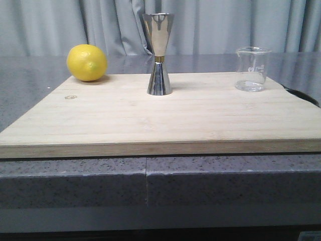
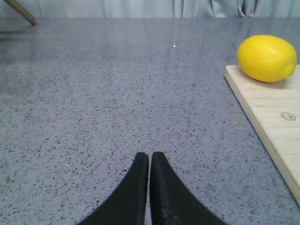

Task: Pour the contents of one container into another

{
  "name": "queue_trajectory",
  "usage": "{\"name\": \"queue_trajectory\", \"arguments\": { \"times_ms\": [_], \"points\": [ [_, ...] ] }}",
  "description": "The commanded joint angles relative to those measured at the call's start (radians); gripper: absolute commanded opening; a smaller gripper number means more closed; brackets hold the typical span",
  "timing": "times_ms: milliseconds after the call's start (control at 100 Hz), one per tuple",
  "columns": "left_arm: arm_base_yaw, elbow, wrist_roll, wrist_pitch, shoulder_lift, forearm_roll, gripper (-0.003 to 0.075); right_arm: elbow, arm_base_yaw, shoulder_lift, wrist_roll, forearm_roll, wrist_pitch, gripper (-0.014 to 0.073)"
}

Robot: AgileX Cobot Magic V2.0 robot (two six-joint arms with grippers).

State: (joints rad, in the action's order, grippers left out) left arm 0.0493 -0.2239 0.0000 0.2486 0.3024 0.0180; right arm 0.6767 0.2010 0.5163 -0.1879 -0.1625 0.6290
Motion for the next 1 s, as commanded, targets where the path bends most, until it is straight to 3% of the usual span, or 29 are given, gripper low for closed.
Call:
{"name": "queue_trajectory", "arguments": {
  "times_ms": [0, 230, 290, 990],
  "points": [
    [-0.016, 0.069, 0.009, -0.191, -0.083, -0.012, -0.0021, 0.026, -0.003, 0.0, 0.006, -0.018, -0.068, -0.0069],
    [-0.02, 0.249, 0.009, -0.292, -0.294, -0.018, -0.0021, 0.026, -0.003, 0.0, 0.006, -0.018, -0.068, -0.0069],
    [-0.02, 0.249, 0.009, -0.237, -0.334, -0.018, -0.0021, 0.026, -0.003, 0.0, 0.006, -0.018, -0.068, -0.0069],
    [-0.022, 0.249, 0.026, -0.241, -0.33, -0.018, -0.0021, 0.026, -0.003, 0.0, 0.006, -0.018, -0.066, -0.0069]
  ]
}}
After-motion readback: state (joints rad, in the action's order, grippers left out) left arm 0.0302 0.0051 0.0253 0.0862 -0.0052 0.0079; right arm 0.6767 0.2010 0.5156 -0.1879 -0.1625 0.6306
